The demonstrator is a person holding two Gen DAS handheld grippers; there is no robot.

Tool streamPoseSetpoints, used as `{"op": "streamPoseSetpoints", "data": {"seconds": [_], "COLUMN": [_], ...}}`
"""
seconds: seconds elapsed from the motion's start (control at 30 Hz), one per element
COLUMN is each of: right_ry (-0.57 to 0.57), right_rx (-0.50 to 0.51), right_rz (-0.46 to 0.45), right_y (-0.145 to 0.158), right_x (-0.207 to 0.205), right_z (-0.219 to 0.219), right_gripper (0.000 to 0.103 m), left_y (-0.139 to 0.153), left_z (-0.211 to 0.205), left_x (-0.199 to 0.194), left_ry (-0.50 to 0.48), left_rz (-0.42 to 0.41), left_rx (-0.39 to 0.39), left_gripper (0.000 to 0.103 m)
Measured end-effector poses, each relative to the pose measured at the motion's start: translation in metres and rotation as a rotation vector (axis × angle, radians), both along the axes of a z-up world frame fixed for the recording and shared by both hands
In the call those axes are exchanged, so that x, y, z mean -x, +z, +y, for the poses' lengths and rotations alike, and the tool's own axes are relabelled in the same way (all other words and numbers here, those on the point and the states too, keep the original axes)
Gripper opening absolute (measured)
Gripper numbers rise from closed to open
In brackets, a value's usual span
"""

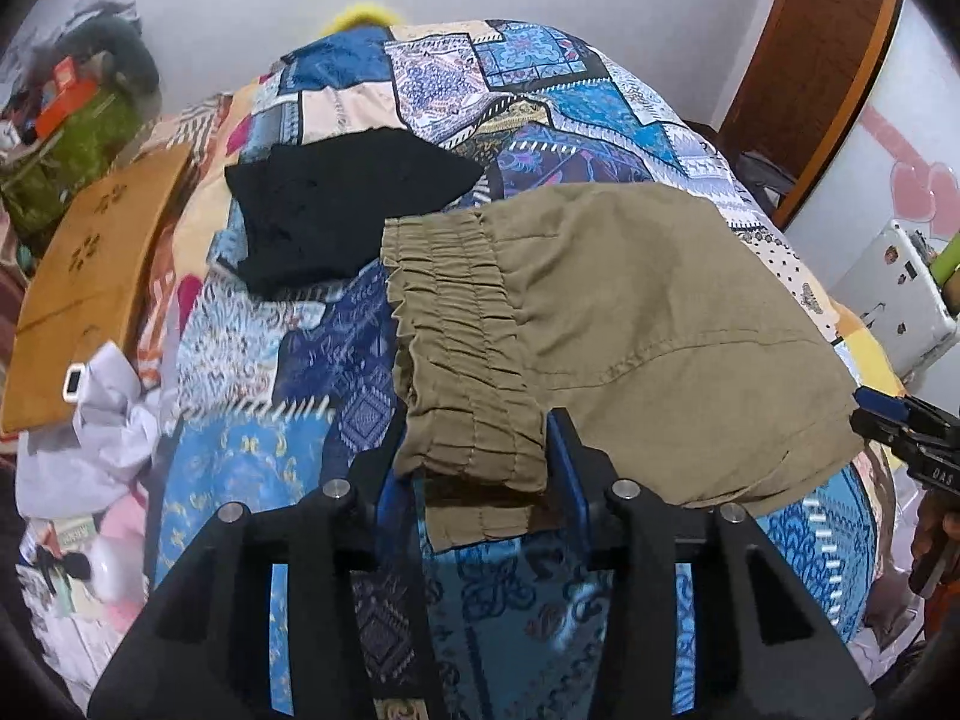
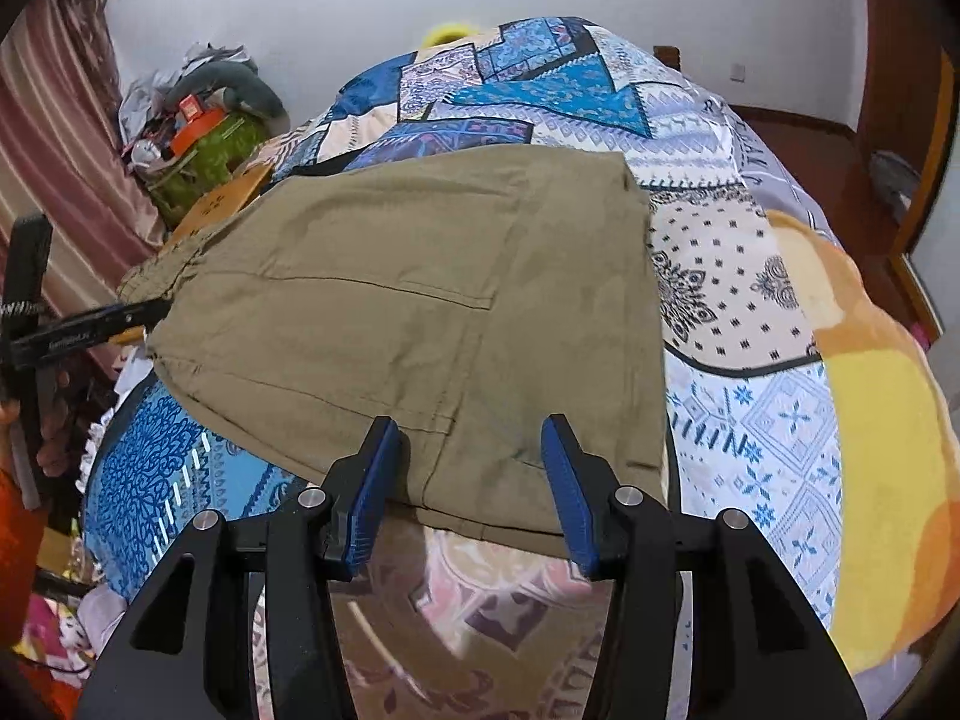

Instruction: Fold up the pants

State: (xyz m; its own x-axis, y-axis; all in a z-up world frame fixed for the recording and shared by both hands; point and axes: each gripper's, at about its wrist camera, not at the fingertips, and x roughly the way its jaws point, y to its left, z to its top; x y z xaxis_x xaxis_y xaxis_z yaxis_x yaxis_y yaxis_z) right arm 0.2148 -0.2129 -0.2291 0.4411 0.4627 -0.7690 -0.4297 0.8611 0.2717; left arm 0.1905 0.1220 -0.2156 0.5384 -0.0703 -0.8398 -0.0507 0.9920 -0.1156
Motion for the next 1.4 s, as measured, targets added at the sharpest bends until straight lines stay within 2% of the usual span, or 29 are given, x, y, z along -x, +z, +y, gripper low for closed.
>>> {"op": "streamPoseSetpoints", "data": {"seconds": [0.1, 0.17, 0.23, 0.33, 0.37, 0.53, 0.63, 0.73, 0.9, 1.13, 1.4], "right_ry": [-0.005, -0.004, -0.004, -0.014, -0.015, -0.003, -0.007, -0.032, -0.030, 0.006, 0.042], "right_rx": [-0.005, -0.013, -0.010, -0.015, -0.018, -0.028, -0.031, -0.027, -0.002, 0.055, 0.085], "right_rz": [0.005, 0.004, 0.005, 0.008, 0.013, 0.020, -0.023, -0.082, -0.140, -0.181, -0.105], "right_y": [-0.001, -0.001, 0.000, 0.001, 0.002, 0.016, 0.032, 0.047, 0.060, 0.062, 0.027], "right_x": [0.001, 0.001, 0.002, 0.003, 0.003, -0.003, -0.012, -0.027, -0.058, -0.114, -0.187], "right_z": [-0.003, -0.004, -0.004, -0.006, -0.006, -0.012, -0.015, -0.017, -0.012, 0.005, 0.019], "right_gripper": [0.045, 0.045, 0.045, 0.044, 0.045, 0.047, 0.048, 0.060, 0.062, 0.063, 0.063], "left_y": [-0.014, -0.018, -0.018, -0.013, -0.011, 0.008, 0.027, 0.043, 0.058, 0.041, 0.003], "left_z": [0.000, 0.001, 0.003, 0.003, 0.004, 0.009, 0.015, 0.023, 0.035, 0.038, 0.042], "left_x": [0.005, 0.005, 0.005, 0.005, 0.004, -0.002, -0.009, -0.021, -0.056, -0.102, -0.137], "left_ry": [0.020, 0.035, 0.040, 0.046, 0.045, 0.031, 0.046, 0.070, 0.099, 0.087, 0.074], "left_rz": [0.004, -0.007, -0.008, -0.017, -0.017, -0.028, -0.066, -0.104, -0.127, -0.079, 0.000], "left_rx": [0.009, 0.003, 0.006, -0.073, -0.081, -0.114, -0.109, -0.075, -0.072, -0.095, -0.037], "left_gripper": [0.049, 0.058, 0.061, 0.081, 0.082, 0.082, 0.086, 0.095, 0.096, 0.096, 0.096]}}
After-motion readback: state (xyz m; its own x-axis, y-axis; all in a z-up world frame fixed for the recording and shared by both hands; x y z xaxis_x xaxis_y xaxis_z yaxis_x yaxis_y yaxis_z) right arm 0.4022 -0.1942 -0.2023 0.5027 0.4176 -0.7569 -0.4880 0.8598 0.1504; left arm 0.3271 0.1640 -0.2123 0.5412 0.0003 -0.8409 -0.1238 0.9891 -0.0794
